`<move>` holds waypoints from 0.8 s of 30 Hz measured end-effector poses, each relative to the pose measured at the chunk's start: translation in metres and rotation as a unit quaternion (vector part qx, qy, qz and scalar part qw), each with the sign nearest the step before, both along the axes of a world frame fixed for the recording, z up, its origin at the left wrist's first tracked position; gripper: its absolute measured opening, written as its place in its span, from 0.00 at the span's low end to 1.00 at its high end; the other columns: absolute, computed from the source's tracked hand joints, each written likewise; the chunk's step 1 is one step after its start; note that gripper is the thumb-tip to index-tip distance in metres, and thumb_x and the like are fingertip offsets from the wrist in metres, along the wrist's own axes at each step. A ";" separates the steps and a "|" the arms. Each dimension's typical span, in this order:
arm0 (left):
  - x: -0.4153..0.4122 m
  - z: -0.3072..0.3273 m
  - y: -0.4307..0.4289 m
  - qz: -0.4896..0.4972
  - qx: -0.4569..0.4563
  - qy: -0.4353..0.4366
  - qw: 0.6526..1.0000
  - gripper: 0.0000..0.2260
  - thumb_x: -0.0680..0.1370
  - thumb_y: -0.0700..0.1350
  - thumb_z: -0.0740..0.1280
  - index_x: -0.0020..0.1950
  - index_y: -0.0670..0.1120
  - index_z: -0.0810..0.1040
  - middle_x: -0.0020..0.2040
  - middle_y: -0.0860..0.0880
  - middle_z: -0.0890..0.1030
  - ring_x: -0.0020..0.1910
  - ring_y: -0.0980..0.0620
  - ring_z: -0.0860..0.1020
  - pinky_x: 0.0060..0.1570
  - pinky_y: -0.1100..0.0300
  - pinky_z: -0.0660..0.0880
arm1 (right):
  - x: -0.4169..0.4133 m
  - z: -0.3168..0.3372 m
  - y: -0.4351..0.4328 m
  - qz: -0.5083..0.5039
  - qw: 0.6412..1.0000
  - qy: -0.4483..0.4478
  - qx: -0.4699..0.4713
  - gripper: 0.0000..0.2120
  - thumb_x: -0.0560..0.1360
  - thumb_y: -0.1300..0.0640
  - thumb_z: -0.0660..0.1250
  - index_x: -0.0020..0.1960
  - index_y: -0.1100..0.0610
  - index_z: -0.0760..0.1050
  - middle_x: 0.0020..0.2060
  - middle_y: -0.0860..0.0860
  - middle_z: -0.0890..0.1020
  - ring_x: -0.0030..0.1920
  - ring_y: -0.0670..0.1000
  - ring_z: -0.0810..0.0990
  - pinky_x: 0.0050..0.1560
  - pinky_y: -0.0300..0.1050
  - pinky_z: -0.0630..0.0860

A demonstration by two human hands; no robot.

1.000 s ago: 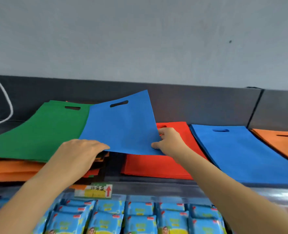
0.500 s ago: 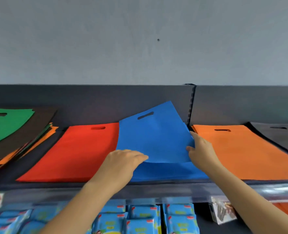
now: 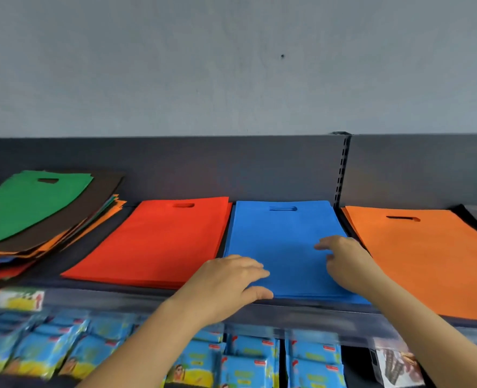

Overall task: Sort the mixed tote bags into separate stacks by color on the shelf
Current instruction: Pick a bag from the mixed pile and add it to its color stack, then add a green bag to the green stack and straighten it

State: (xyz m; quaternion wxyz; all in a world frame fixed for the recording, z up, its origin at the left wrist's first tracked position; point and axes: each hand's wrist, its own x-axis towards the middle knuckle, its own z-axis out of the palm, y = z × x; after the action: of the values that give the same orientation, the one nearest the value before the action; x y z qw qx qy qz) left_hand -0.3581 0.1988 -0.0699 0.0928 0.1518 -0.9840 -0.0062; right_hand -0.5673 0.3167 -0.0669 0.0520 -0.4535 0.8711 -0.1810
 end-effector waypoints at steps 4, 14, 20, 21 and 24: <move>0.040 0.016 -0.017 0.045 -0.035 0.056 0.997 0.20 0.79 0.61 0.55 0.68 0.57 0.71 0.69 0.60 0.70 0.68 0.60 0.65 0.64 0.59 0.67 | 0.031 0.005 -0.031 0.064 0.997 0.004 -0.047 0.20 0.79 0.65 0.56 0.69 0.55 0.69 0.69 0.49 0.69 0.71 0.52 0.64 0.66 0.47 0.66; 0.237 0.049 -0.119 0.253 -0.091 0.157 0.950 0.22 0.75 0.61 0.52 0.59 0.55 0.80 0.59 0.60 0.79 0.59 0.58 0.75 0.54 0.58 0.75 | 0.176 0.021 -0.144 0.212 0.971 0.034 -0.106 0.19 0.77 0.61 0.62 0.67 0.55 0.71 0.67 0.50 0.73 0.68 0.51 0.69 0.67 0.39 0.61; 0.354 0.062 -0.197 0.328 -0.071 0.114 0.935 0.21 0.79 0.60 0.56 0.68 0.53 0.72 0.66 0.56 0.74 0.66 0.56 0.70 0.63 0.58 0.67 | 0.293 0.043 -0.226 0.300 0.939 0.049 -0.157 0.18 0.77 0.54 0.64 0.67 0.54 0.72 0.65 0.50 0.74 0.67 0.50 0.70 0.65 0.38 0.62; 0.369 0.063 -0.210 0.333 -0.064 0.104 0.935 0.24 0.78 0.63 0.54 0.69 0.53 0.72 0.67 0.55 0.73 0.66 0.55 0.70 0.63 0.58 0.67 | 0.312 0.047 -0.238 0.315 0.934 0.045 -0.162 0.19 0.77 0.52 0.65 0.67 0.54 0.72 0.66 0.49 0.74 0.66 0.49 0.71 0.65 0.39 0.63; 0.404 0.064 -0.245 0.339 -0.021 0.057 0.939 0.32 0.75 0.68 0.50 0.71 0.51 0.68 0.70 0.51 0.70 0.69 0.53 0.67 0.66 0.58 0.63 | 0.363 0.055 -0.273 0.364 0.919 0.040 -0.144 0.26 0.74 0.46 0.67 0.69 0.54 0.69 0.67 0.50 0.73 0.67 0.49 0.70 0.66 0.41 0.65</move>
State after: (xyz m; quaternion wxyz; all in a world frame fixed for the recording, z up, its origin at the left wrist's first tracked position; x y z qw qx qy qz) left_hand 0.0456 -0.0460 -0.0061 0.1481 0.4738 -0.8673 0.0377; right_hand -0.2038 0.0438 -0.0115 0.0139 -0.7489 0.6115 -0.2550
